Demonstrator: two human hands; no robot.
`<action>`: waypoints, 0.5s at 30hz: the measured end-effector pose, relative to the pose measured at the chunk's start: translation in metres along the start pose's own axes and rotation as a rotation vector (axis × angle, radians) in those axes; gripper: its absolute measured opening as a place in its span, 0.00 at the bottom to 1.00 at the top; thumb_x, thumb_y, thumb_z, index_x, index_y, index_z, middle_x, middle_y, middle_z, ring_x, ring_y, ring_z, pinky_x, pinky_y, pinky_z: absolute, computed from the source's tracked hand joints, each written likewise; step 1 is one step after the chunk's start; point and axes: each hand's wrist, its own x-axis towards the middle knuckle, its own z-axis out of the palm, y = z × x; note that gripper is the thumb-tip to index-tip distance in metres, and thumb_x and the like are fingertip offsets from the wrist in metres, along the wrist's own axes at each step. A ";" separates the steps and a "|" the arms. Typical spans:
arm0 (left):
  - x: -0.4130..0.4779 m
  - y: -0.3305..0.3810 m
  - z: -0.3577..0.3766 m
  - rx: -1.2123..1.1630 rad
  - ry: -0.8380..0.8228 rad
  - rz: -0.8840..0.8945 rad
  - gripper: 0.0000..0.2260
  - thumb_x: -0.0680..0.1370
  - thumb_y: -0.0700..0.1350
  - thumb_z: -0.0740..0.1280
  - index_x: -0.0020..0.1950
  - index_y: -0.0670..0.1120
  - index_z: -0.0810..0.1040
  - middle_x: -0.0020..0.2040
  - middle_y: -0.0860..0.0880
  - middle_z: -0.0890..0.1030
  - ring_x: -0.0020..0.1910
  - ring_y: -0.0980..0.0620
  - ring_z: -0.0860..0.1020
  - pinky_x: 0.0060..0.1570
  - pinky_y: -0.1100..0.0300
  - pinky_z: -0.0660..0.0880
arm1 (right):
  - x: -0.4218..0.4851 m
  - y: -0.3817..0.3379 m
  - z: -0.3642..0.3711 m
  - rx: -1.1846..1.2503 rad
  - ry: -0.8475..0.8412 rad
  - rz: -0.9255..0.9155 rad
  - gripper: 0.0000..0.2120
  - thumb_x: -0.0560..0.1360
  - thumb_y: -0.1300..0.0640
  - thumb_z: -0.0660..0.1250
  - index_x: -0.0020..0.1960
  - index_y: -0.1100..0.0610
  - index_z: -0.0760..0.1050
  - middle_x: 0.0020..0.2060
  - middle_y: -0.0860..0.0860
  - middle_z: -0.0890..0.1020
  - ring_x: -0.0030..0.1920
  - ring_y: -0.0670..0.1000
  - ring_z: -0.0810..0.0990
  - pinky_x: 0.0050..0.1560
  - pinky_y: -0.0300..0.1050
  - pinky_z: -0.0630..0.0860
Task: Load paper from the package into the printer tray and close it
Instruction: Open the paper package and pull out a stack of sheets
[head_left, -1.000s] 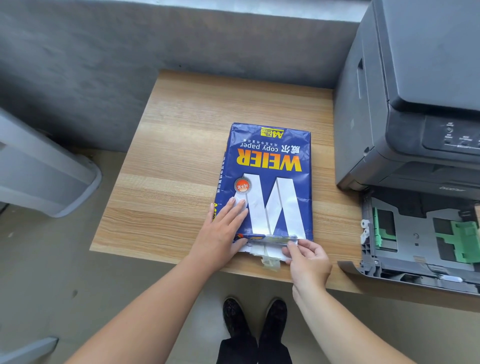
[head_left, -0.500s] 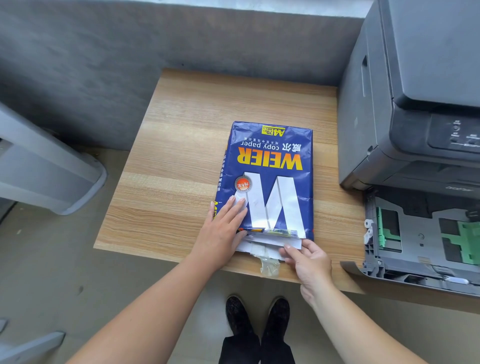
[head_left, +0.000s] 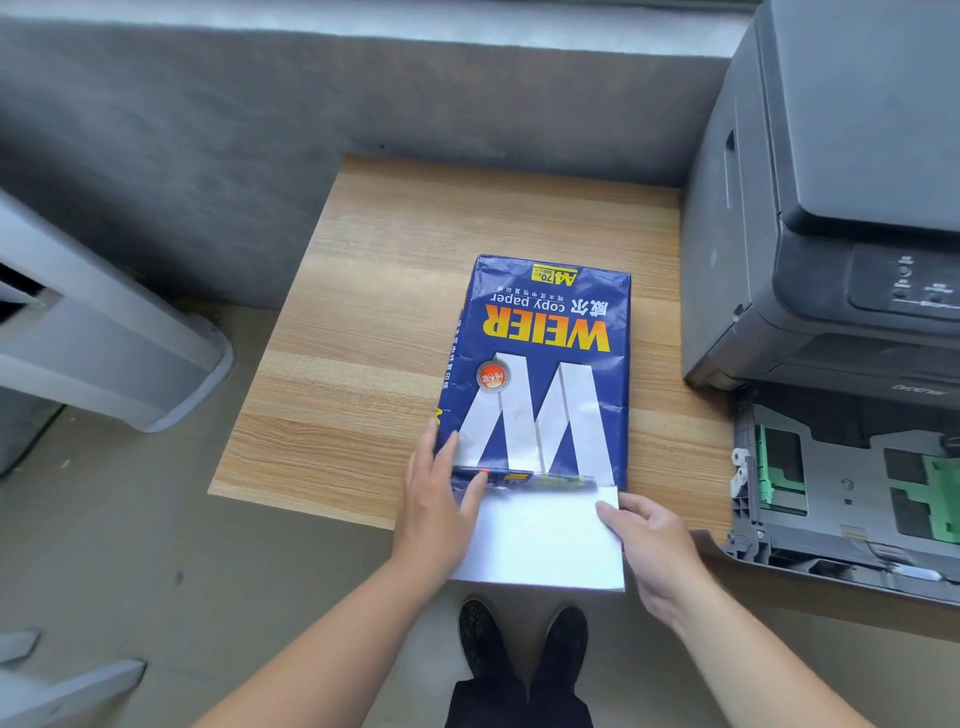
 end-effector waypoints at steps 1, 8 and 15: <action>-0.007 0.002 -0.001 -0.053 0.006 -0.091 0.26 0.77 0.52 0.67 0.73 0.48 0.64 0.78 0.53 0.57 0.75 0.54 0.56 0.69 0.60 0.56 | 0.002 -0.002 0.003 -0.001 0.002 -0.001 0.11 0.77 0.66 0.68 0.59 0.64 0.79 0.49 0.60 0.88 0.49 0.60 0.87 0.58 0.58 0.82; -0.019 -0.002 -0.034 -0.339 -0.156 -0.454 0.24 0.74 0.43 0.70 0.69 0.53 0.70 0.56 0.50 0.83 0.51 0.53 0.82 0.55 0.49 0.78 | -0.010 -0.011 0.004 -0.112 -0.044 0.081 0.07 0.74 0.61 0.69 0.49 0.64 0.77 0.48 0.63 0.86 0.44 0.60 0.84 0.49 0.57 0.82; -0.052 0.023 -0.071 -0.561 -0.322 -0.502 0.13 0.79 0.36 0.63 0.58 0.52 0.78 0.38 0.57 0.86 0.37 0.56 0.84 0.35 0.64 0.78 | -0.069 -0.002 0.000 -0.225 -0.078 -0.072 0.13 0.79 0.67 0.64 0.61 0.54 0.76 0.47 0.49 0.87 0.46 0.54 0.88 0.48 0.50 0.86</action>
